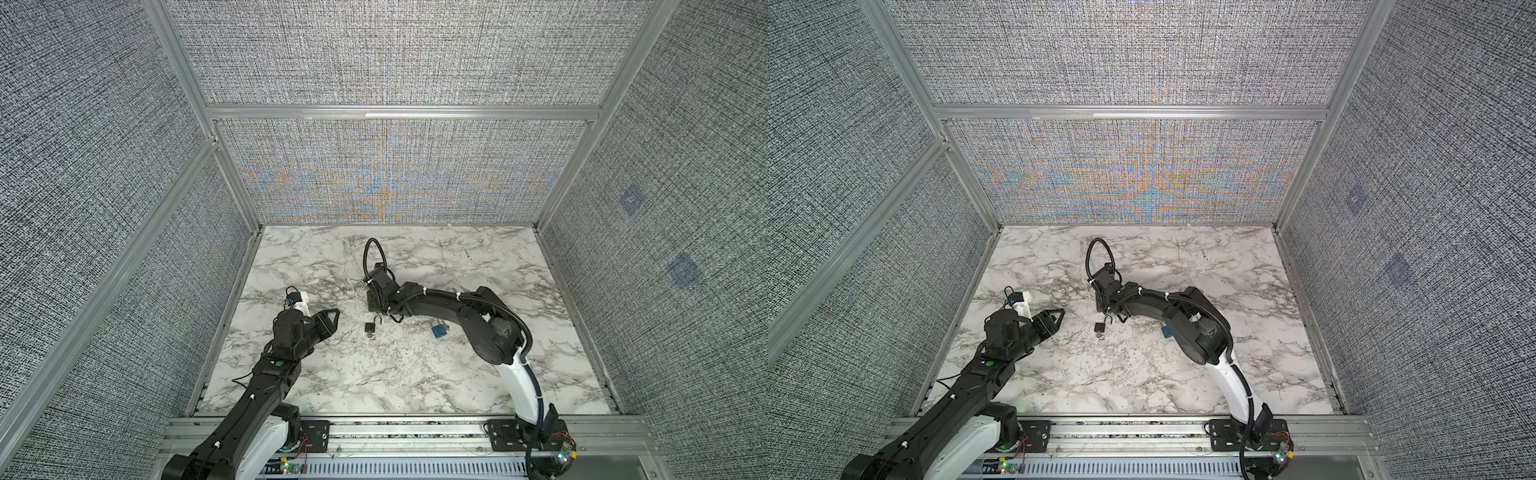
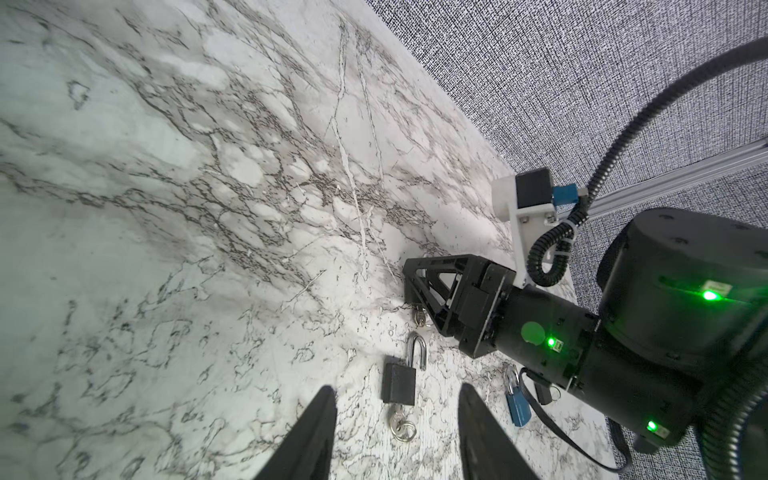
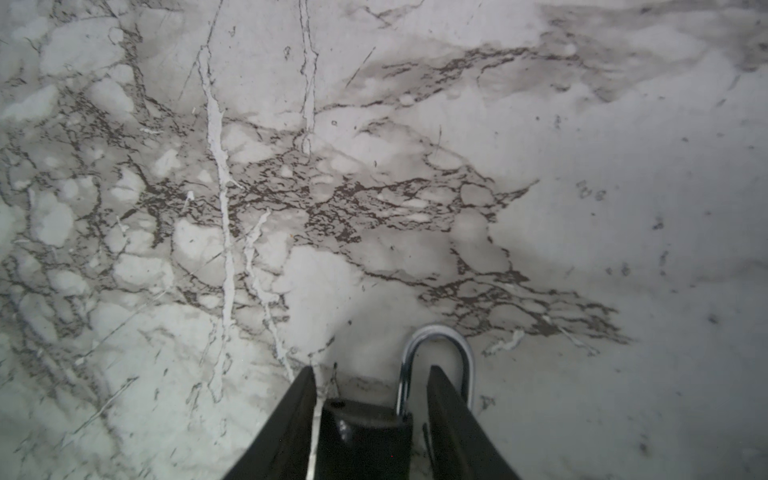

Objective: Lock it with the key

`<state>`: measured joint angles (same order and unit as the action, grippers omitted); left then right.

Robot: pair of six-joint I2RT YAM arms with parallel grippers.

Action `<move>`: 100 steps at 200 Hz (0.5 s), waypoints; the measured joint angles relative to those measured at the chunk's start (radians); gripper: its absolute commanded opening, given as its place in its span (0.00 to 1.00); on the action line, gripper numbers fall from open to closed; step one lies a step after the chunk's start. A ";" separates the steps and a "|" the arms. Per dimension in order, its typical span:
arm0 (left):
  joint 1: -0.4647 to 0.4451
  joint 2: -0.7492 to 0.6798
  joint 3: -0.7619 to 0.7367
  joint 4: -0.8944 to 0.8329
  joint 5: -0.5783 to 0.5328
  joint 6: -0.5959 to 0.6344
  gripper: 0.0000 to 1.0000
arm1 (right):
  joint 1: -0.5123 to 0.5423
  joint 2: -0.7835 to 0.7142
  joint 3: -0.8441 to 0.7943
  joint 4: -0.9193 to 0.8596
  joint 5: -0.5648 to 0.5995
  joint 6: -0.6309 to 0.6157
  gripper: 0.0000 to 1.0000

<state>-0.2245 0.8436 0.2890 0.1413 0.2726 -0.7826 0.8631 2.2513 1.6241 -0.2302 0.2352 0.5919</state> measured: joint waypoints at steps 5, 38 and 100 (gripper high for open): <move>0.000 0.000 0.000 0.000 0.000 0.000 0.50 | 0.002 0.001 0.004 -0.007 0.000 -0.003 0.44; 0.006 0.001 -0.009 0.007 0.009 -0.002 0.50 | 0.014 0.009 0.025 -0.045 0.021 -0.016 0.44; 0.011 -0.010 -0.022 0.015 0.022 -0.008 0.50 | 0.026 0.033 0.077 -0.128 0.062 -0.032 0.40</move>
<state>-0.2134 0.8333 0.2668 0.1566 0.2947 -0.7906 0.8894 2.2841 1.7008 -0.3584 0.2970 0.5594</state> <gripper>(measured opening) 0.498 0.406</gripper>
